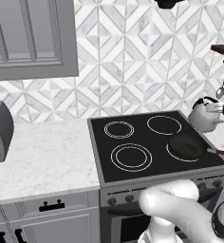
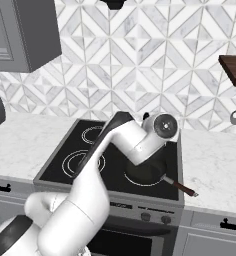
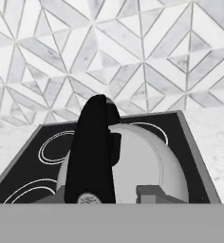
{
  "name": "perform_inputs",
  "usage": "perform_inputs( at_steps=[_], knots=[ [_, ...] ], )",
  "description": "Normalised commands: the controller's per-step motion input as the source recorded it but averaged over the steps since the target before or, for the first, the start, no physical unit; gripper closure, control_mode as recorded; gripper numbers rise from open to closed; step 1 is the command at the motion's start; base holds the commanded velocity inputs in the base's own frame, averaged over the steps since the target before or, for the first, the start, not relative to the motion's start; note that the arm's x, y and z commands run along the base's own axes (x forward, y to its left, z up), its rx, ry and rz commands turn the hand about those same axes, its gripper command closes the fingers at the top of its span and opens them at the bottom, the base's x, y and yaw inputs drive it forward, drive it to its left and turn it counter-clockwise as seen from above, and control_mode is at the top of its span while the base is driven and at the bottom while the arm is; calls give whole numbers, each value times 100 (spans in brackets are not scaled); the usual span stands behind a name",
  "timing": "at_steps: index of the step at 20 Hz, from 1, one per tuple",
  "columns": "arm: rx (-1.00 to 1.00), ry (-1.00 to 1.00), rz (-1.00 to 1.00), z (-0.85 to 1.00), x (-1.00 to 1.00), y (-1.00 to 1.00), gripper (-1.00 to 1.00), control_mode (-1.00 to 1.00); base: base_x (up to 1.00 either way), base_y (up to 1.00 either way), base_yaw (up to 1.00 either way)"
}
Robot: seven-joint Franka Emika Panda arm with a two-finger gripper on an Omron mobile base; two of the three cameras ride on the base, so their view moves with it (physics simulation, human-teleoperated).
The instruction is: Pick the kettle from the counter and place it on a stove burner. Then turn the burner on.
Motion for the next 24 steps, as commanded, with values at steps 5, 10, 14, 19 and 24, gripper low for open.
perform_inputs(
  at_steps=[5,10,14,19,24],
  knots=[
    [2,3,9,0,-4,92,100,-100,0,0,0],
    [9,5,8,3,-1,80,100,-100,0,0,0],
    [14,4,8,1,-1,74,100,-100,0,0,0],
    [11,7,8,0,0,76,100,-100,0,0,0],
    [0,17,4,-1,0,70,100,-100,0,0,0]
  ],
)
